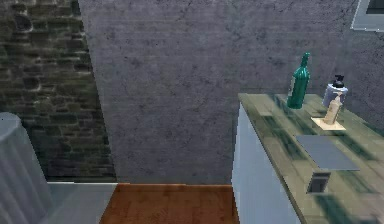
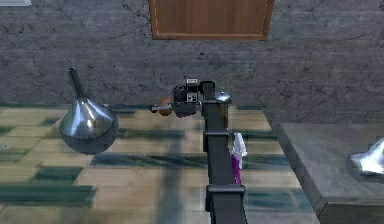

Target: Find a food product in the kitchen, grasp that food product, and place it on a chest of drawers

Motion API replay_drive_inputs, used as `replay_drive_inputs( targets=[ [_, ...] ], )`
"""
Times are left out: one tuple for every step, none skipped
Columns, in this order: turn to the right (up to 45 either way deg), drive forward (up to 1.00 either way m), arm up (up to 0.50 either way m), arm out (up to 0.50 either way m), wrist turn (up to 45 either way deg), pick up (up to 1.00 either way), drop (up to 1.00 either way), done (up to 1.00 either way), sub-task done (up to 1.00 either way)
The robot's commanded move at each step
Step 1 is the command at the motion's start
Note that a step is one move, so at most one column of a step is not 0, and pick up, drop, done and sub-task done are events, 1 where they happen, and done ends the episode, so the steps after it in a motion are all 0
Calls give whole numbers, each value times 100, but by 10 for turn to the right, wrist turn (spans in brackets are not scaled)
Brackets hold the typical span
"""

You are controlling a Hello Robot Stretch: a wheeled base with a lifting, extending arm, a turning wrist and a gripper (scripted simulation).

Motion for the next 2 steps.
replay_drive_inputs(
  targets=[
    [0,0,10,0,0,0,0,0,0],
    [0,0,2,0,0,0,0,0,0]
  ],
)
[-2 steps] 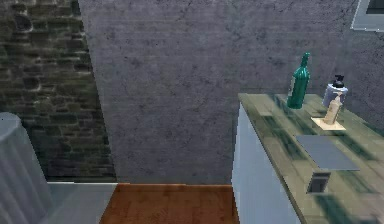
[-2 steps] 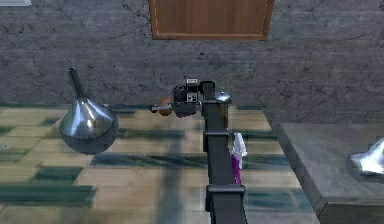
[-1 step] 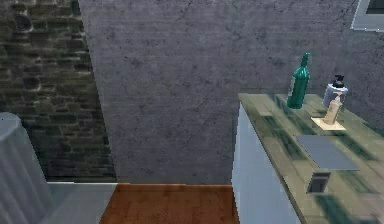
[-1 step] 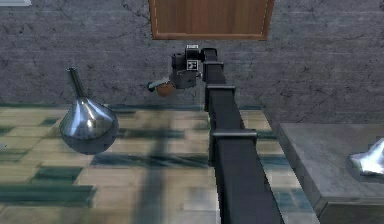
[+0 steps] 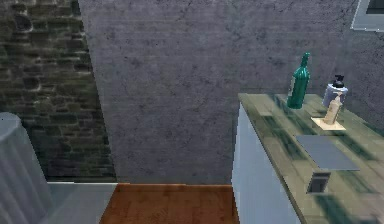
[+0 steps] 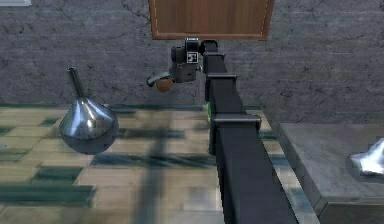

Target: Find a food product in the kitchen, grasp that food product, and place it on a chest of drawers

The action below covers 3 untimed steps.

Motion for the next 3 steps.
replay_drive_inputs(
  targets=[
    [0,0,0,0,-450,0,0,0,0],
    [0,0,0,0,-450,0,0,0,0],
    [0,0,0,0,-150,0,0,0,0]
  ],
)
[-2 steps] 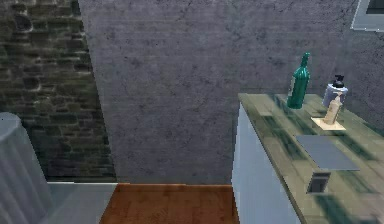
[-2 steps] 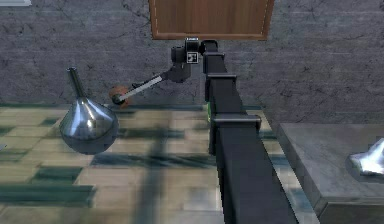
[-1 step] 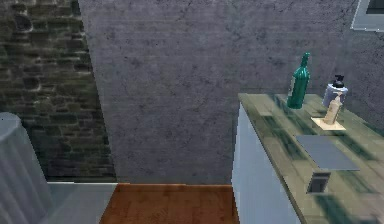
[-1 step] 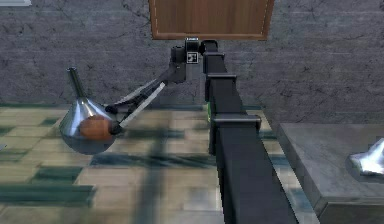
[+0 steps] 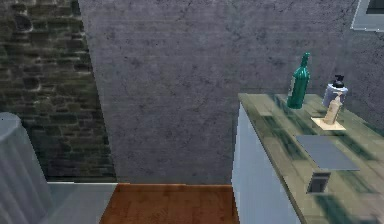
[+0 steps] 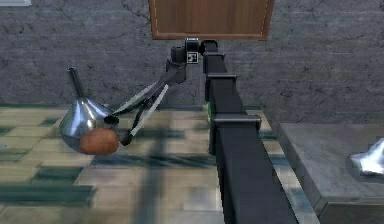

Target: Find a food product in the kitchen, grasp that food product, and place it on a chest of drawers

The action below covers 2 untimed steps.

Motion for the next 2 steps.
replay_drive_inputs(
  targets=[
    [0,0,0,-44,0,0,0,0,0],
    [-450,0,0,0,0,0,0,0,0]
  ],
)
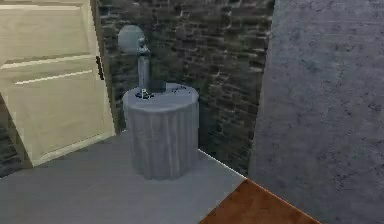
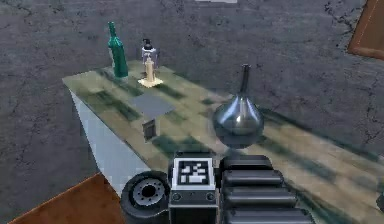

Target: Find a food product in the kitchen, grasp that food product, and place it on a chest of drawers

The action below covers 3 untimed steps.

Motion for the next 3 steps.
replay_drive_inputs(
  targets=[
    [-450,0,0,0,0,0,0,0,0],
    [-450,0,0,0,0,0,0,0,0],
    [-180,0,0,0,0,0,0,0,0]
  ],
)
